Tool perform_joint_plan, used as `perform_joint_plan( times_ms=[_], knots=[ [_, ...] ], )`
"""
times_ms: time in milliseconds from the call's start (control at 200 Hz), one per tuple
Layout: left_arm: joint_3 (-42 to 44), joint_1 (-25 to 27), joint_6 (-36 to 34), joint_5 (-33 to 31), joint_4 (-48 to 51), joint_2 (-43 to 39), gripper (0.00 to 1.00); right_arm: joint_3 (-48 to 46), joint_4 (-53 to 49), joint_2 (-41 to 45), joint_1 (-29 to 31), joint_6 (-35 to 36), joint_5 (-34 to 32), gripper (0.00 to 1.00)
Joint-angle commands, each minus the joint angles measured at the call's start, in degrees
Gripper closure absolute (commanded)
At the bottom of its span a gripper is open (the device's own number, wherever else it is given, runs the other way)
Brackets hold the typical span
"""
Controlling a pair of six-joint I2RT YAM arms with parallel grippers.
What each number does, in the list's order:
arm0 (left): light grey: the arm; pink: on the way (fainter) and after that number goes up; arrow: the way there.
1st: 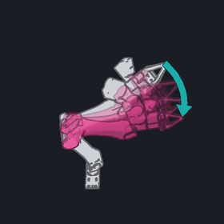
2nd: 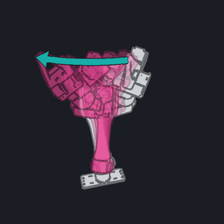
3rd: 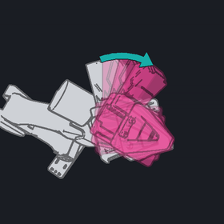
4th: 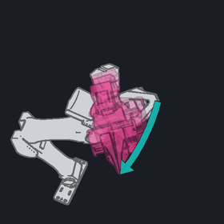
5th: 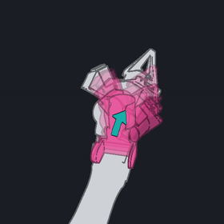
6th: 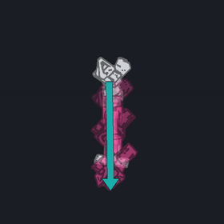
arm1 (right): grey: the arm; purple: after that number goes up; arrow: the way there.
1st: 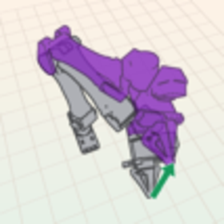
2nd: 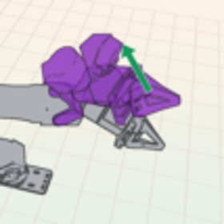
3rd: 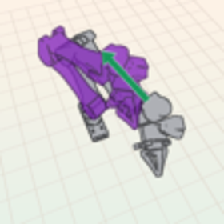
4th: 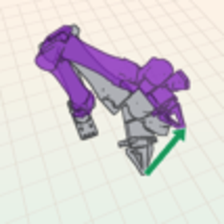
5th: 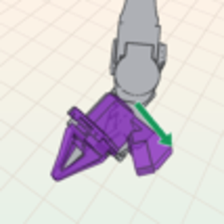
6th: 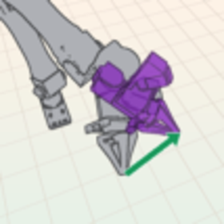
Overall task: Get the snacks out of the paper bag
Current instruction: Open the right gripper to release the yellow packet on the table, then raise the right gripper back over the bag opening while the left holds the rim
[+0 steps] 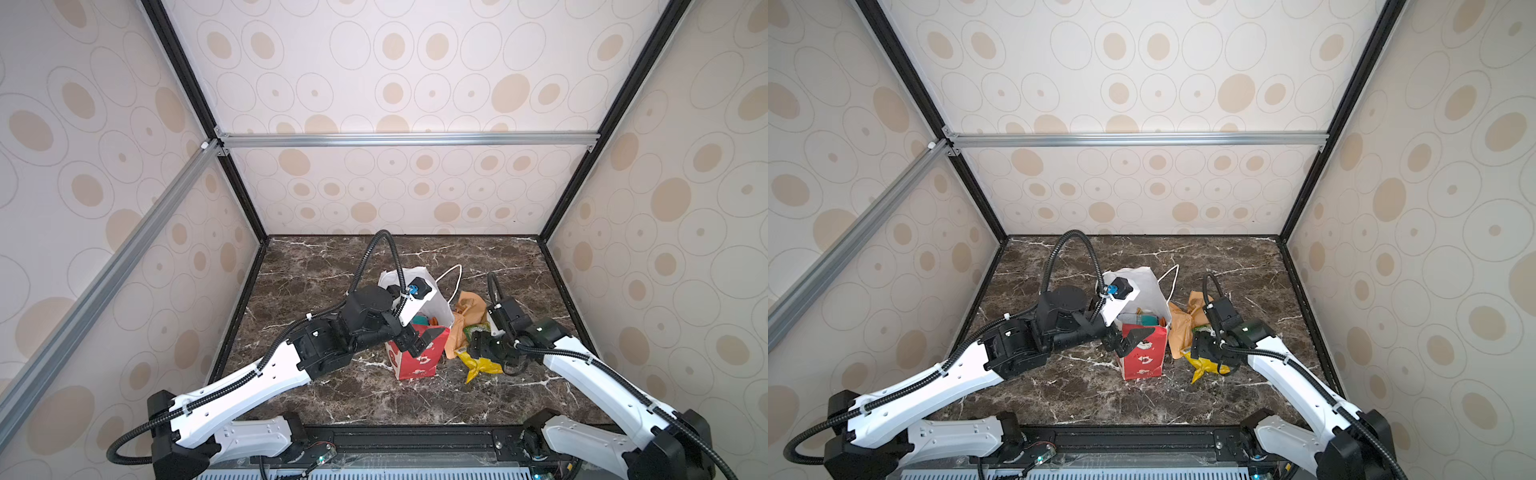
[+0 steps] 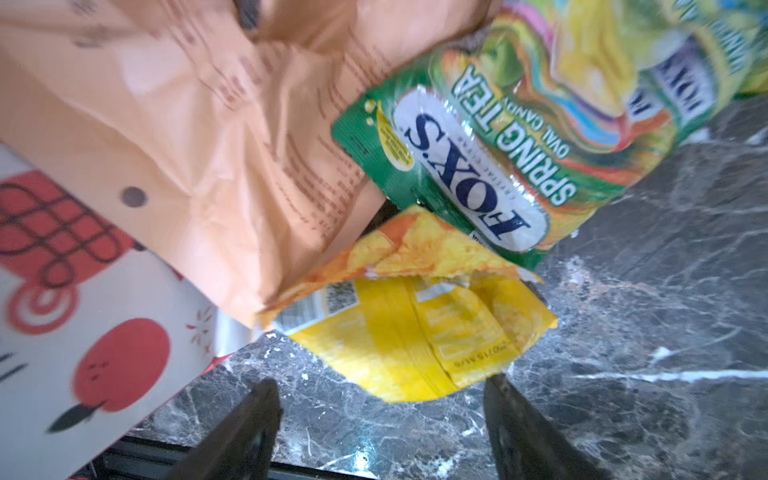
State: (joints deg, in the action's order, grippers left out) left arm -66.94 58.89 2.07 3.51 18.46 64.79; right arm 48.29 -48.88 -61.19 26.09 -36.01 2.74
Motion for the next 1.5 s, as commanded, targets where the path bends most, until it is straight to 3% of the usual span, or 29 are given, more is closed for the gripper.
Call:
perform_joint_plan(
  times_ms=[0, 205, 415, 630, 740, 965, 1265, 1496],
  knots=[
    [-1.17, 0.43, -1.48, -0.72, -1.58, -1.86, 0.02, 5.60, -4.72, 2.41, 0.24, 0.89, -4.50, 0.20],
    [-0.15, 0.40, 1.49, -7.82, -2.68, -4.04, 0.02, 18.00, -1.23, 5.10, 0.22, 3.16, -7.23, 0.22],
    [-4.36, -2.43, 6.57, -24.13, 3.51, -1.73, 0.02, 29.83, 7.70, 1.54, 0.28, 6.38, 2.30, 0.23],
    [-5.57, -13.86, 10.33, -14.17, 5.57, 0.84, 0.02, 43.08, 10.26, -7.26, 4.60, 8.88, 7.25, 0.23],
    [-5.95, -17.13, 10.45, -11.28, 5.85, 1.98, 0.02, 49.37, 7.65, -12.74, 8.44, 10.61, 7.99, 0.23],
    [-3.07, -20.94, 10.99, -6.57, 3.36, 0.97, 0.29, 64.45, -10.04, -25.44, 19.04, 17.37, -2.89, 0.25],
    [-0.38, -21.71, 12.82, -5.83, 3.07, -1.58, 0.72, 67.91, -15.87, -33.25, 21.94, 16.28, -2.05, 0.26],
    [1.10, -21.72, 14.00, -5.47, 3.19, -3.69, 0.85, 67.76, -17.46, -36.82, 22.25, 17.47, -2.25, 0.33]
  ],
)
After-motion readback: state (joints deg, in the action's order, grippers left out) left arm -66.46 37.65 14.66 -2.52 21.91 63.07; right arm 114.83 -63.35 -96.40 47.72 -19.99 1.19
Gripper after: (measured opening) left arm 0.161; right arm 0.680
